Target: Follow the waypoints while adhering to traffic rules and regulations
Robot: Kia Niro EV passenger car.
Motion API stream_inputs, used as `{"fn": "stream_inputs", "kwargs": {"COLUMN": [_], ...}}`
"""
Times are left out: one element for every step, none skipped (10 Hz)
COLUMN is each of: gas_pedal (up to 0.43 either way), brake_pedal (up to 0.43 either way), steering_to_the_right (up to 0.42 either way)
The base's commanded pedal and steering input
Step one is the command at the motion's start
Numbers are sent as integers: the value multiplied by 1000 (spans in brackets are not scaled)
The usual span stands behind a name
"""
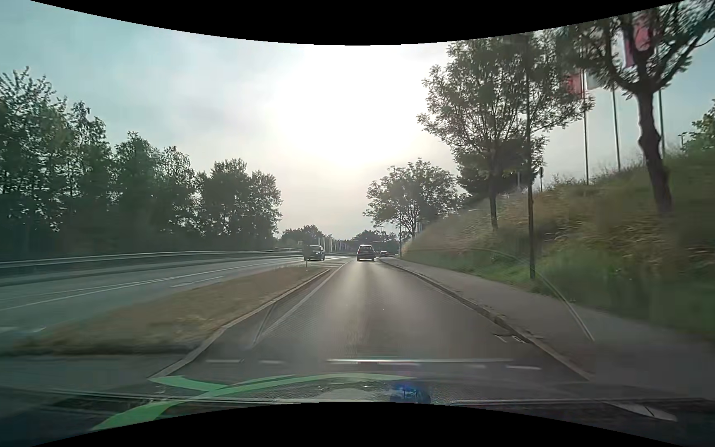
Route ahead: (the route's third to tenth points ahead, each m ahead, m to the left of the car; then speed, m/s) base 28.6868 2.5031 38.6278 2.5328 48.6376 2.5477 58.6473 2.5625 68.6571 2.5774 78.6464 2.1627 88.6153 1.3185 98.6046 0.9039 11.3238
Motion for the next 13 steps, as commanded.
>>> {"fn": "stream_inputs", "kwargs": {"gas_pedal": [228,228,228,228,228,228,228,228,228,228,220,209,209], "brake_pedal": [0,0,0,0,0,0,0,0,0,0,0,0,0], "steering_to_the_right": [-15,-15,-15,-15,-15,-15,-15,-15,-15,-15,-15,-15,-14]}}
